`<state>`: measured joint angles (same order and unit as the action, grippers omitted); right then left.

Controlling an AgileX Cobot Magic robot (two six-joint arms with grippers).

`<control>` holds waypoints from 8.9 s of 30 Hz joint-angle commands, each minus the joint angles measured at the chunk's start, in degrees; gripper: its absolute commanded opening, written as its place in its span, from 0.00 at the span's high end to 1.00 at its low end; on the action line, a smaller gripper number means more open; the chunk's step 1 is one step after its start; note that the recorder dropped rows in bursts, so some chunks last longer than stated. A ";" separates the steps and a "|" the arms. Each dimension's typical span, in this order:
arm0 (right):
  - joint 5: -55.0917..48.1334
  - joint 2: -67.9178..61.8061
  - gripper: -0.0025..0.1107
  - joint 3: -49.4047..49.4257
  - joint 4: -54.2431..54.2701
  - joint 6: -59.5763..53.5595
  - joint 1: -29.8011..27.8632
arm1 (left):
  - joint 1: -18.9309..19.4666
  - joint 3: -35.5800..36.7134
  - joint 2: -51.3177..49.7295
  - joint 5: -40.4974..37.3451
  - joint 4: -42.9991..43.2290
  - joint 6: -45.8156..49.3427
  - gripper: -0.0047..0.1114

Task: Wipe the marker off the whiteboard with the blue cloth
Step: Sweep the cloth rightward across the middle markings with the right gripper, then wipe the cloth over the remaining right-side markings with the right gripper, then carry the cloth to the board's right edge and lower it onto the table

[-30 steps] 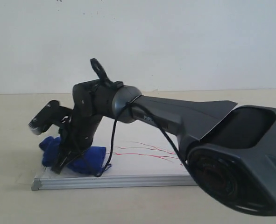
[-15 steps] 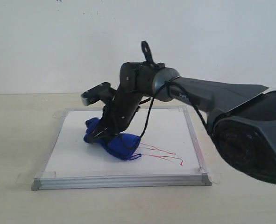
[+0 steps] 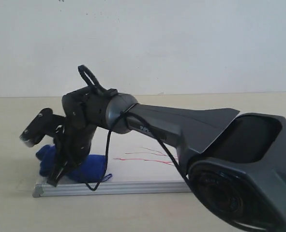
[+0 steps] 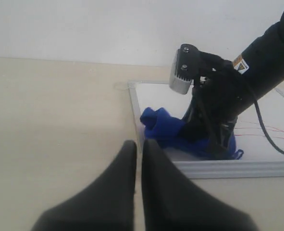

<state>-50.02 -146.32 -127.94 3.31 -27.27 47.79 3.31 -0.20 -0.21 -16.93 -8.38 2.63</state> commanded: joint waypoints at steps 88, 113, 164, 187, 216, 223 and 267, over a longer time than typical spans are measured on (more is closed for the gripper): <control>-19.94 3.94 0.98 1.26 6.39 0.72 -8.98 | 0.14 0.20 0.21 0.04 0.32 -0.05 0.92; -0.97 17.97 0.98 31.31 9.53 4.55 -15.41 | 0.14 0.20 0.21 0.04 0.32 -0.05 0.92; -13.98 18.02 0.98 32.77 -20.64 15.01 -17.09 | 0.14 0.20 0.21 0.04 0.32 -0.05 0.92; -10.88 20.51 0.98 39.51 -19.19 12.04 -14.46 | 0.14 0.20 0.21 0.04 0.32 -0.05 0.92; 6.19 30.51 0.98 38.59 -19.22 51.50 -32.23 | 0.14 0.20 0.21 0.04 0.32 -0.05 0.92; 6.41 28.04 0.98 38.59 -16.32 45.36 -32.92 | 0.14 0.20 0.21 0.04 0.32 -0.05 0.92; 8.10 23.80 0.98 38.59 -10.36 42.09 -33.52 | 0.14 0.20 0.21 0.04 0.32 -0.05 0.92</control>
<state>-42.82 -122.74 -88.98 -6.34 15.18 14.69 3.31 -0.20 -0.21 -16.93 -8.38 2.63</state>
